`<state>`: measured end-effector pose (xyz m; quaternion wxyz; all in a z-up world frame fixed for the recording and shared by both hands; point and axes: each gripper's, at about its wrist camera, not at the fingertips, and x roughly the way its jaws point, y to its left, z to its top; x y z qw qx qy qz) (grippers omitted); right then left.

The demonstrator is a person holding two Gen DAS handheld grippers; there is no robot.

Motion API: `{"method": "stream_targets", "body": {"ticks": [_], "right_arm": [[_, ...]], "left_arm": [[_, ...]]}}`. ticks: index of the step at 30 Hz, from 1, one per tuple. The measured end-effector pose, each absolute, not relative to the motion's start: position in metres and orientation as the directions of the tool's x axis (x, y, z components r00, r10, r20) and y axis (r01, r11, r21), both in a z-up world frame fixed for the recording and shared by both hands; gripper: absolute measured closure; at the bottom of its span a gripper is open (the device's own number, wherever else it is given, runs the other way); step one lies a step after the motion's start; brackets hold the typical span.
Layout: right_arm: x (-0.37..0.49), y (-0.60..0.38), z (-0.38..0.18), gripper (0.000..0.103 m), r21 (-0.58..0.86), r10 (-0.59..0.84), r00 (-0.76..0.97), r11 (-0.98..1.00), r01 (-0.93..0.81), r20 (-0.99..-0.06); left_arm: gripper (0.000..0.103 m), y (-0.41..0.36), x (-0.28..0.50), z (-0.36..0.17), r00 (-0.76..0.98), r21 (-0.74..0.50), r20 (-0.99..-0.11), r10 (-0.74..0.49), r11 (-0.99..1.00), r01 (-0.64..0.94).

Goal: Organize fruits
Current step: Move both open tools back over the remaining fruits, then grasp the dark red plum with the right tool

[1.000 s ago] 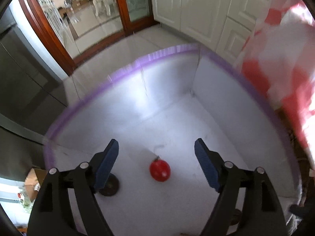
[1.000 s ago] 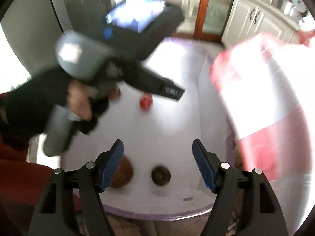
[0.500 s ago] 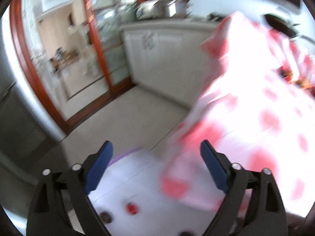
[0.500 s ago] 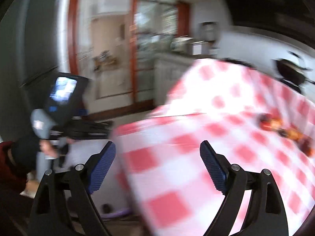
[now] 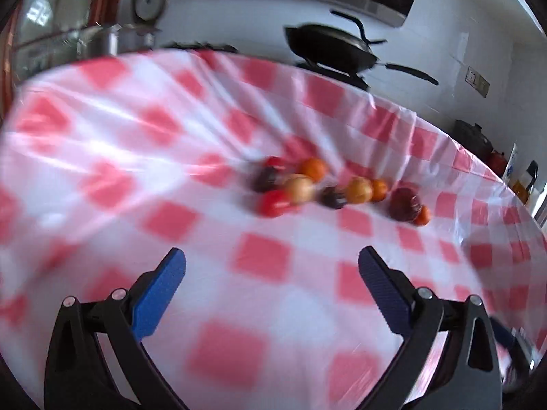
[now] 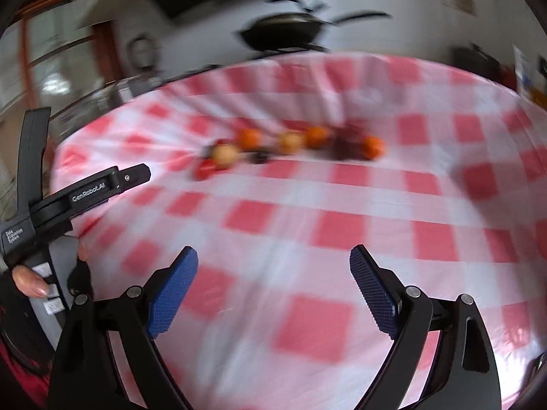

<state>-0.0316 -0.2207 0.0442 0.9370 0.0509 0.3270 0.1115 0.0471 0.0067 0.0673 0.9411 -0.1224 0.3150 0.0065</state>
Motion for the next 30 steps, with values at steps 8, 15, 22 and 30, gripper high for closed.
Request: {"method": "stream_targets", "body": {"ticks": [8,15,22,30], "right_arm": [[0.041,-0.29,0.022,0.015,0.235,0.157,0.756,0.972,-0.004,-0.635],[0.097,-0.283,0.028,0.015,0.206,0.162,0.789,0.977,-0.046,-0.593],[0.187,-0.25,0.047,0.015,-0.07,0.256,0.752,0.926,-0.371,-0.607],[0.265,-0.249,0.032,0.015,-0.108,0.299,0.571,0.814,-0.571,-0.765]], "left_arm": [[0.002,-0.032,0.116,0.034,0.776,-0.367,-0.61,-0.159,0.925,-0.099],[0.002,0.004,0.113,0.031,0.836,-0.443,-0.54,-0.097,0.878,-0.184],[0.002,0.036,0.108,0.033,0.849,-0.474,-0.526,-0.052,0.847,-0.241],[0.002,0.054,0.115,0.022,0.827,-0.524,-0.559,-0.058,0.798,-0.298]]}}
